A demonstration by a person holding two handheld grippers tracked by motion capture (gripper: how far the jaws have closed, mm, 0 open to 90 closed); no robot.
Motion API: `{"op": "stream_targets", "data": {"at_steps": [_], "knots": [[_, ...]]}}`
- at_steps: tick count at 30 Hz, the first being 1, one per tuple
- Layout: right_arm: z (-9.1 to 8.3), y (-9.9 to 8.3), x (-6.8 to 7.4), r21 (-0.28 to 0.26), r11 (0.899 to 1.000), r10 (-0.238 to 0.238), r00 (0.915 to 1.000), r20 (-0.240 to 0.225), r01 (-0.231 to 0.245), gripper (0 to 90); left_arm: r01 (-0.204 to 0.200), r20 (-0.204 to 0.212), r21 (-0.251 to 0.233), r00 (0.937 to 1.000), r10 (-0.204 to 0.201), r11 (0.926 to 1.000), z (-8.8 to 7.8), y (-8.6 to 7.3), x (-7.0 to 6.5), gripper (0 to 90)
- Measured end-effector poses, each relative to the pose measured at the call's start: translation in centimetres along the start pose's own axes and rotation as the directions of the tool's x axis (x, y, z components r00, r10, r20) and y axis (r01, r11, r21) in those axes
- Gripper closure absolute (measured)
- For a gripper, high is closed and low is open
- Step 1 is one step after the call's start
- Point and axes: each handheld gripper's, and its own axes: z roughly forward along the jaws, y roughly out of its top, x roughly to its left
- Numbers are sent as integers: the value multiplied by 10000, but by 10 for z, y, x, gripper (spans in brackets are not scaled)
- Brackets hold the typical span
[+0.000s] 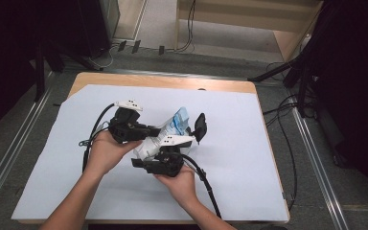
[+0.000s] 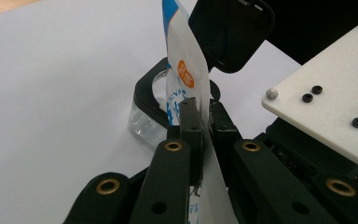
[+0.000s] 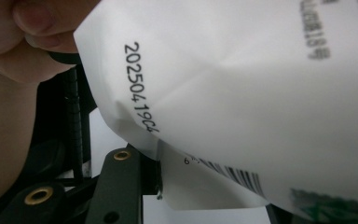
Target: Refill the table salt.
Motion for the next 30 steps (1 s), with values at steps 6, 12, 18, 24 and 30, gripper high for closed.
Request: {"op": "stream_targets", "data": {"at_steps": [6, 12, 18, 24, 30], "knots": [[0, 0, -1, -19, 10000, 8, 10000, -8, -8, 615, -42, 13, 6, 10000, 42, 10000, 1, 0, -1, 885], [-1, 2, -1, -98, 9999, 119, 9997, -203, -121, 615, -86, -6, -47, 10000, 86, 10000, -1, 2, -1, 883], [-2, 2, -1, -57, 9999, 112, 9998, -171, -113, 613, -139, -50, 40, 9999, 140, 9999, 0, 3, -2, 889], [-1, 3, -1, 101, 9999, 0, 9998, -215, 2, 579, -59, -95, 88, 9999, 59, 9999, 0, 3, -2, 891], [-1, 3, 1, 148, 9995, -286, 9995, 97, 285, 583, -76, -42, 48, 10000, 77, 10000, 0, 3, -2, 892]]}}
